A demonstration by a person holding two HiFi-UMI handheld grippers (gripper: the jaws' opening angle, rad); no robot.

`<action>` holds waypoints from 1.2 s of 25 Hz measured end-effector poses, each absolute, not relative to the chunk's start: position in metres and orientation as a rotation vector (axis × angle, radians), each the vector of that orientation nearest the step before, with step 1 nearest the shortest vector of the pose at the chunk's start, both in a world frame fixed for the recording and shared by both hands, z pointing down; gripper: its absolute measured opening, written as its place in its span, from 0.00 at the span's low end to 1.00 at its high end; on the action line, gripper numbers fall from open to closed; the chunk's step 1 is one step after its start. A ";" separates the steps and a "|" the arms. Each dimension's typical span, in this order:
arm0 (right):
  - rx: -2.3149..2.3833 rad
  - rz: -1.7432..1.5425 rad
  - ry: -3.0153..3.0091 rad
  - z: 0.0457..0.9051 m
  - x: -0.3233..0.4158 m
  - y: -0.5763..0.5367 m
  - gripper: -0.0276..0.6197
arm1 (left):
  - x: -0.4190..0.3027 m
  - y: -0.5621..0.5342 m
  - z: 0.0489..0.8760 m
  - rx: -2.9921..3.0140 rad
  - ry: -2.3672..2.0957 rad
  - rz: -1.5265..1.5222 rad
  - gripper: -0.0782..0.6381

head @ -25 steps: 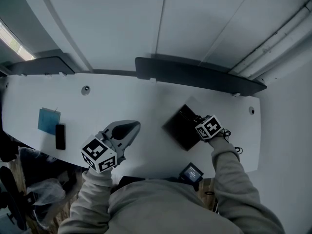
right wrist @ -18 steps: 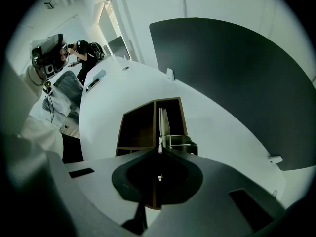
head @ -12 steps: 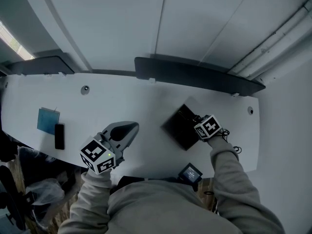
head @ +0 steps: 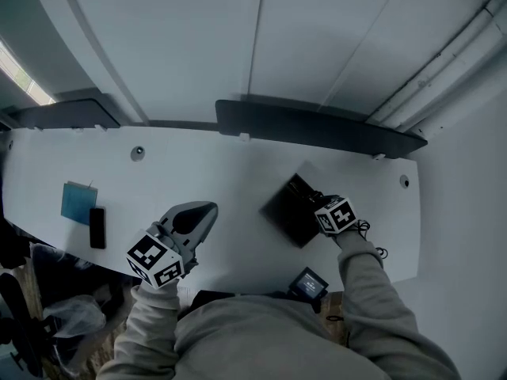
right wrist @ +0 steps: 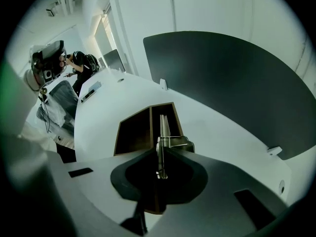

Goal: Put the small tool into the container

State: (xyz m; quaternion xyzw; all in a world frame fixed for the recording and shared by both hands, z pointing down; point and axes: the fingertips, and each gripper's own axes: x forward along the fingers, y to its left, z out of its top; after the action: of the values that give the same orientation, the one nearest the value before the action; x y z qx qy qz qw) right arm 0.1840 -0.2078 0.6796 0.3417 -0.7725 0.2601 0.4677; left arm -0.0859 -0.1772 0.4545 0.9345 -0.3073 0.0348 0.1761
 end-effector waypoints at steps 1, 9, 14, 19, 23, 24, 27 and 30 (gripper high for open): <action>0.842 0.649 -1.907 0.679 0.184 -0.208 0.08 | -0.085 -0.178 0.453 2.650 -0.868 0.100 0.11; 0.909 0.721 -1.980 0.667 0.184 -0.207 0.33 | -0.087 -0.178 0.447 2.660 -0.860 0.092 0.11; 0.951 0.710 -2.012 0.661 0.184 -0.205 0.33 | -0.080 -0.177 0.445 2.665 -0.823 0.091 0.11; 0.975 0.651 -2.054 0.646 0.181 -0.202 0.33 | -0.077 -0.173 0.447 2.678 -0.803 0.103 0.11; 1.015 0.630 -2.121 0.617 0.171 -0.206 0.28 | -0.079 -0.176 0.444 2.683 -0.810 0.095 0.11; 1.019 0.633 -2.137 0.610 0.168 -0.206 0.24 | -0.080 -0.175 0.444 2.682 -0.807 0.095 0.11; 1.042 0.726 -2.218 0.586 0.154 -0.206 0.08 | -0.080 -0.174 0.446 2.677 -0.791 0.100 0.11; 1.088 0.809 -2.306 0.565 0.142 -0.211 0.08 | -0.077 -0.176 0.448 2.677 -0.775 0.101 0.11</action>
State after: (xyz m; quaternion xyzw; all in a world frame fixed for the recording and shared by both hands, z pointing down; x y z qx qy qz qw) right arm 0.1422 -0.2105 0.5654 0.3958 -0.8386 0.2944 0.2312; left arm -0.0772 -0.1760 0.4484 0.9451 -0.2735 0.0358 0.1755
